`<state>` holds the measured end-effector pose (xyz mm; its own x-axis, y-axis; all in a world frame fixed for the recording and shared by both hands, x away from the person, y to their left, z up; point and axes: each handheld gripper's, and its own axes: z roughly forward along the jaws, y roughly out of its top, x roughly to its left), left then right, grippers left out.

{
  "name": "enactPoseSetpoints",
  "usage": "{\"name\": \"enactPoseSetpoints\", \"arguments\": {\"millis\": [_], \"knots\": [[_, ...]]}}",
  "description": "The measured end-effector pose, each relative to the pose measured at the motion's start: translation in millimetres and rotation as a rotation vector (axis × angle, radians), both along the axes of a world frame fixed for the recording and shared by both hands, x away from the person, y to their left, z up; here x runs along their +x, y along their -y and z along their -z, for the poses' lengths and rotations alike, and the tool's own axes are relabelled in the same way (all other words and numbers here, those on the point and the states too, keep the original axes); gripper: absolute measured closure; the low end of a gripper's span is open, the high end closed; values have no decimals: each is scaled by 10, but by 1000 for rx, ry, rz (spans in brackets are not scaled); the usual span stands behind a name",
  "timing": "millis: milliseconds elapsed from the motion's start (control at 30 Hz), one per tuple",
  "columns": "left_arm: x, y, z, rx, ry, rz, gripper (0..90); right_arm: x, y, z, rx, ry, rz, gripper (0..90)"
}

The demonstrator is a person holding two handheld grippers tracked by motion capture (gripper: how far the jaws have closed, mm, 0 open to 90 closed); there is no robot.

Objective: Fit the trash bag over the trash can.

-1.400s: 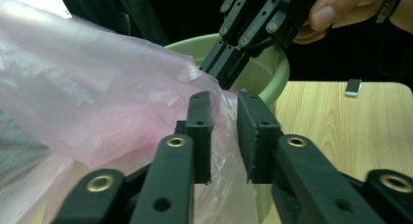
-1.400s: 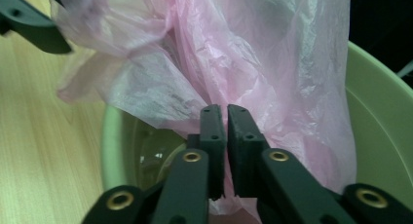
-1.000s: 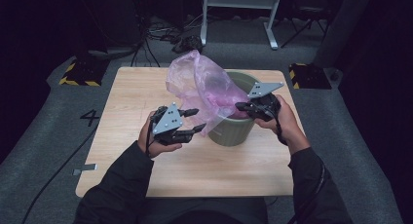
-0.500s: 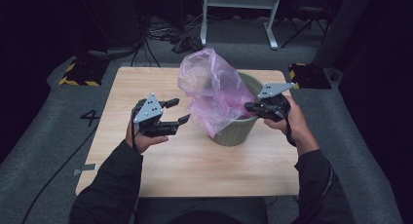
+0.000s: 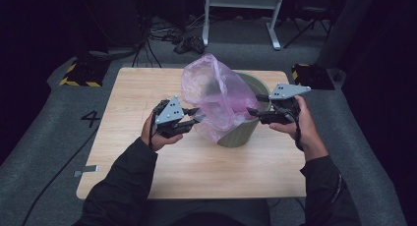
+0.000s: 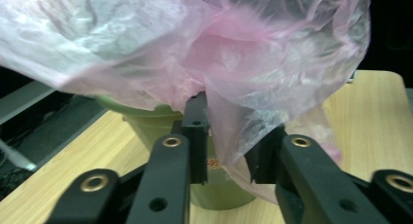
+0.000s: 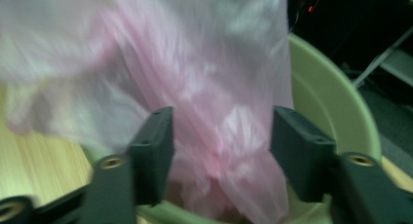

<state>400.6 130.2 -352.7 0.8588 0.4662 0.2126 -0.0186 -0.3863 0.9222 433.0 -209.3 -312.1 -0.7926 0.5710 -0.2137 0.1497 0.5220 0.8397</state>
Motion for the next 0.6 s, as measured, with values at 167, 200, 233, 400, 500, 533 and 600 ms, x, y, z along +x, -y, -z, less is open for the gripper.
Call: {"name": "enactPoseSetpoints", "arguments": {"millis": [167,200,233,400,500,533,600], "knots": [[-2,43,-4,-12,4,-12,740,-159,-108,-84,62,50,-42,301],[-5,53,-3,-11,3,-8,743,-187,-135,-91,75,58,-49,300],[-10,67,-1,-10,7,-10,743,-213,-163,-95,86,59,-57,294],[-38,142,11,8,20,-6,775,-384,-322,-98,87,85,-139,270],[-54,173,17,8,23,0,796,-490,-358,-86,120,99,-158,269],[-59,186,21,13,25,0,805,-523,-371,-78,125,102,-168,268],[-69,211,29,20,26,2,818,-586,-411,-56,107,103,-178,262]]}}
